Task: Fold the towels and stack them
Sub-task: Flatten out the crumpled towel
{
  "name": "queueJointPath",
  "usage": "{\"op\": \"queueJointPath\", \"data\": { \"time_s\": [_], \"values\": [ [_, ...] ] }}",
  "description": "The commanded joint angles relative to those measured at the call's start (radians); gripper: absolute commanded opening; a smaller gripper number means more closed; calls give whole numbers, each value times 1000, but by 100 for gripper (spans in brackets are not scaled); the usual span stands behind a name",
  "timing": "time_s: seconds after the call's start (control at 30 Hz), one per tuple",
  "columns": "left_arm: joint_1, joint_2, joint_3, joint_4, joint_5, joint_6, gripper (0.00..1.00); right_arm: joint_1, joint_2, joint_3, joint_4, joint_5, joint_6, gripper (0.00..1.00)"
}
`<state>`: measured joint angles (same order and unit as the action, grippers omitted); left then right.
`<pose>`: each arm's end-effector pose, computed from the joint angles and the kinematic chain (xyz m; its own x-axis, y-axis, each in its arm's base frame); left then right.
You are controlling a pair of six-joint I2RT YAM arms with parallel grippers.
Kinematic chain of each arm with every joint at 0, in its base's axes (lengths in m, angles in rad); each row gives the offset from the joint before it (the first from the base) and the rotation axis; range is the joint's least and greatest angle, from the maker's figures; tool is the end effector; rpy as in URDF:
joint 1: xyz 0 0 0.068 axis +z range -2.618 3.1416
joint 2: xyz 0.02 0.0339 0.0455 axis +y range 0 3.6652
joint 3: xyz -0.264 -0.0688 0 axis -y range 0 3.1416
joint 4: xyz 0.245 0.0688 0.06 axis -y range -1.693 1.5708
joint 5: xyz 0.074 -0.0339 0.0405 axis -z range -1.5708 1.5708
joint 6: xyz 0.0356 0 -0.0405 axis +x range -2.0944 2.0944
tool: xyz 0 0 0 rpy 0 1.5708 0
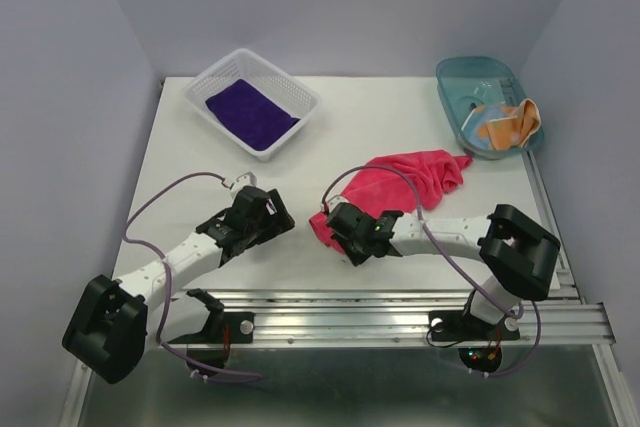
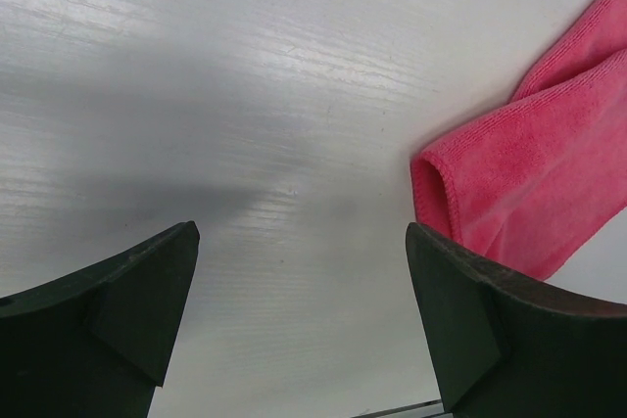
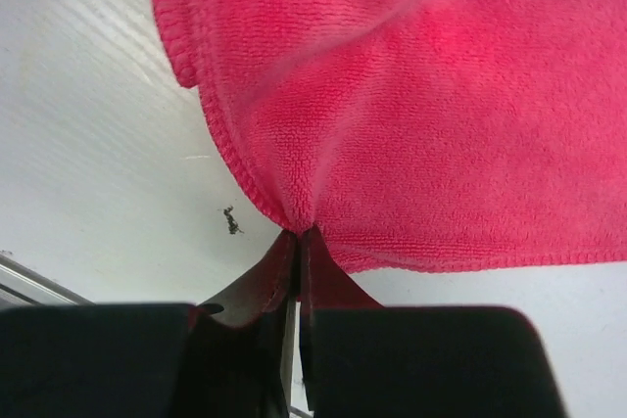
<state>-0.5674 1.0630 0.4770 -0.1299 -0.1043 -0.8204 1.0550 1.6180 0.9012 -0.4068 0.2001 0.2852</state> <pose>0.1803 -0.1105 0.1869 -0.7199 -0.4038 -0.5645 -0.0855 0.8587 -0.5053 0.1559 0.2607 0.1633 -0.6547 -0.5956 -0.4654 -0.6523 0.7563 -0.0503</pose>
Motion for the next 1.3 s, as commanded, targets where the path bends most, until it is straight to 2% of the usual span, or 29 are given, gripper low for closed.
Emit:
{"op": "queueJointPath", "data": {
  "time_s": [0.0, 0.27, 0.43, 0.63, 0.83, 0.97, 1.2, 1.27],
  "values": [
    [1, 8, 2, 24, 12, -5, 99, 7, -53, -2, -29, 96, 77, 1],
    [-15, 0, 0, 65, 86, 26, 99, -6, -150, 108, -82, 265, 158, 1],
    [-35, -24, -18, 102, 141, 38, 99, -131, -200, 163, -142, 360, 218, 1],
    [-38, -6, -26, 116, 173, 38, 99, -248, -332, 88, -222, 404, 282, 1],
    [-42, 64, 15, 116, 181, 50, 99, -283, -474, -68, -329, 383, 382, 1],
    [-60, 130, 52, 119, 189, 53, 99, -285, -549, -90, -291, 381, 378, 1],
    [-192, 245, 129, 115, 118, -5, 99, -286, -541, -102, -270, 335, 361, 1],
    [-224, 290, 166, 87, 37, -28, 99, -286, -538, -111, -256, 314, 358, 1]
  ]
}}
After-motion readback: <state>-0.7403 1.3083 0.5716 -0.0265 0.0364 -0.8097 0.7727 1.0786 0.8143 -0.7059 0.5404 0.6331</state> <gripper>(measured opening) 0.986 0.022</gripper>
